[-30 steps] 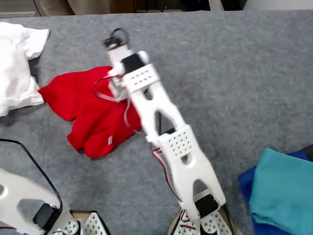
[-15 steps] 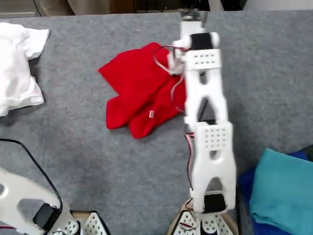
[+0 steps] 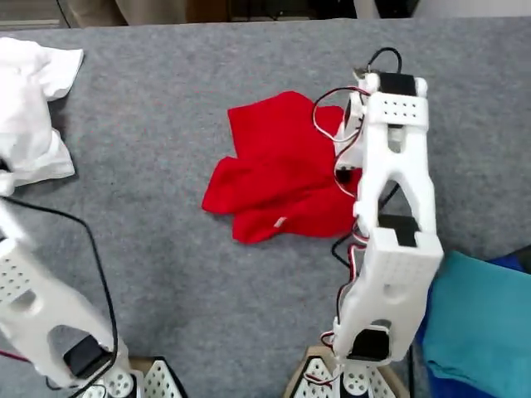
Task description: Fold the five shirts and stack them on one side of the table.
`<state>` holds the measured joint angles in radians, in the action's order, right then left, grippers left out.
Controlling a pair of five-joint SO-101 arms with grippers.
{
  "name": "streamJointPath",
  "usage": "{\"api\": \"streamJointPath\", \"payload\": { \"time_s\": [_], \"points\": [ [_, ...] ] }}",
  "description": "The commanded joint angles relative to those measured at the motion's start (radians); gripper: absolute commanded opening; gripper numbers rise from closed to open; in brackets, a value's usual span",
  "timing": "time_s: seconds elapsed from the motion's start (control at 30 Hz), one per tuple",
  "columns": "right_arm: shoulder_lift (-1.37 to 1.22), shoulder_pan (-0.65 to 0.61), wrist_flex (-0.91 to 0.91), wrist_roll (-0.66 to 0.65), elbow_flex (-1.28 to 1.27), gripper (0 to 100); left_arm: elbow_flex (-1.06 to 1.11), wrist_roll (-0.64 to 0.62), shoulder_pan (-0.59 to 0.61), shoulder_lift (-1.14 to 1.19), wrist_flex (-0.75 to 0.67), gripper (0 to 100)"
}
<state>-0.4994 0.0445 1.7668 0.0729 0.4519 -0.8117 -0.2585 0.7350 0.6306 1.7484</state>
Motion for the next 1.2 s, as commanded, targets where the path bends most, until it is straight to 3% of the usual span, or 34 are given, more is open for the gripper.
{"api": "streamJointPath", "payload": {
  "time_s": [0.0,0.2,0.3,0.53,0.73,0.93,1.17],
  "points": [
    [0.13,0.007,0.012,-0.035,0.007,28.9,0.135,0.041,-0.141,-0.127,0.012,24],
    [0.163,-0.189,0.008,-0.04,0.194,30.0,0.296,0.13,-0.298,-0.193,0.012,23],
    [0.139,-0.32,-0.071,-0.035,0.277,30.0,0.307,0.127,-0.284,-0.197,0.012,23],
    [-0.104,-0.475,-0.489,-0.018,0.282,30.0,0.321,0.132,-0.169,-0.191,0.011,23],
    [-0.374,-0.479,-0.753,0.147,0.303,30.0,0.414,0.132,-0.157,-0.193,0.011,23],
    [-0.568,-0.475,-0.76,0.261,0.504,30.1,0.428,0.132,-0.163,-0.191,0.011,23],
    [-0.754,-0.476,-0.747,0.273,0.779,29.9,0.428,0.132,-0.175,-0.191,0.011,22]
  ]
}}
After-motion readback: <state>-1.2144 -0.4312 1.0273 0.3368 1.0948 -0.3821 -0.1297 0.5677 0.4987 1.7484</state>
